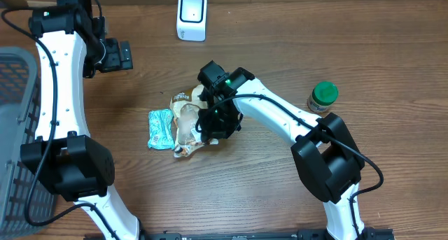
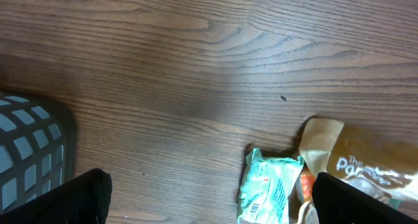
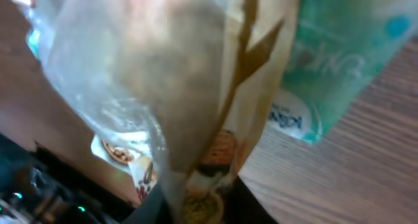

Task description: Scan the item barcode

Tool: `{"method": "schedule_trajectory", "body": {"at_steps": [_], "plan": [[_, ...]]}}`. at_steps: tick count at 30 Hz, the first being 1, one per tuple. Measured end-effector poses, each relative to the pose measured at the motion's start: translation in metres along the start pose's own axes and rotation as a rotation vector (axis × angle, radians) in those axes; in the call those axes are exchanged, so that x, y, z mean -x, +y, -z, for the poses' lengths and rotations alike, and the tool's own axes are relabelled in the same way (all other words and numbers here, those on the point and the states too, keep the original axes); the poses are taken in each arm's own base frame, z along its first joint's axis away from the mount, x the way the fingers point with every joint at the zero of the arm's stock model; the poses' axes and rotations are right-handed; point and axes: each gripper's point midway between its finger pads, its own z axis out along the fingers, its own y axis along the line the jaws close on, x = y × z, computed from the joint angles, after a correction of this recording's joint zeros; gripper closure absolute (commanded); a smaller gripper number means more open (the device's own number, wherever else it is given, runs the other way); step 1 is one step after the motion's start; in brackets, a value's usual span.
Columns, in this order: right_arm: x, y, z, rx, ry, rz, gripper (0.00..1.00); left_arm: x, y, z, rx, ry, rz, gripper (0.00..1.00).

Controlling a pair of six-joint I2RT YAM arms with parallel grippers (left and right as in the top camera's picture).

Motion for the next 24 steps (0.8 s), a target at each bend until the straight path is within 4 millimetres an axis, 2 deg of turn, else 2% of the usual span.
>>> {"method": "schedule_trajectory", "body": {"at_steps": [3,7,10,12,14,19,20,21,22,23,24], "plan": [[-0.010,-0.007,0.011,-0.024,0.048,0.071,0.89,0.000,0.000,0.000,0.000,0.000,0.000,0.01],[-0.014,-0.007,0.051,-0.030,0.078,0.298,0.89,0.000,0.000,0.000,0.000,0.000,0.000,0.00],[-0.016,-0.005,0.071,-0.027,0.082,0.522,0.89,0.000,0.000,0.000,0.000,0.000,0.000,0.00],[-0.021,-0.007,0.073,-0.031,0.105,0.640,0.89,0.000,0.000,0.000,0.000,0.000,0.000,0.00],[-0.024,-0.013,0.074,-0.047,0.128,0.788,0.96,0.000,0.000,0.000,0.000,0.000,0.000,0.00],[-0.026,-0.020,0.075,-0.057,0.163,1.112,0.96,0.000,0.000,0.000,0.000,0.000,0.000,0.00],[-0.022,-0.022,0.076,-0.061,0.156,1.197,0.81,0.000,0.000,0.000,0.000,0.000,0.000,0.00],[-0.011,-0.026,0.077,-0.079,0.125,1.278,0.60,0.000,0.000,0.000,0.000,0.000,0.000,0.00],[0.000,-0.029,0.079,-0.100,0.089,1.315,0.28,0.000,0.000,0.000,0.000,0.000,0.000,0.00],[0.012,-0.032,0.082,-0.123,0.051,1.329,0.10,0.000,0.000,0.000,0.000,0.000,0.000,0.00],[0.032,-0.042,0.089,-0.164,-0.016,1.315,0.00,0.000,0.000,0.000,0.000,0.000,0.000,0.00]]}}
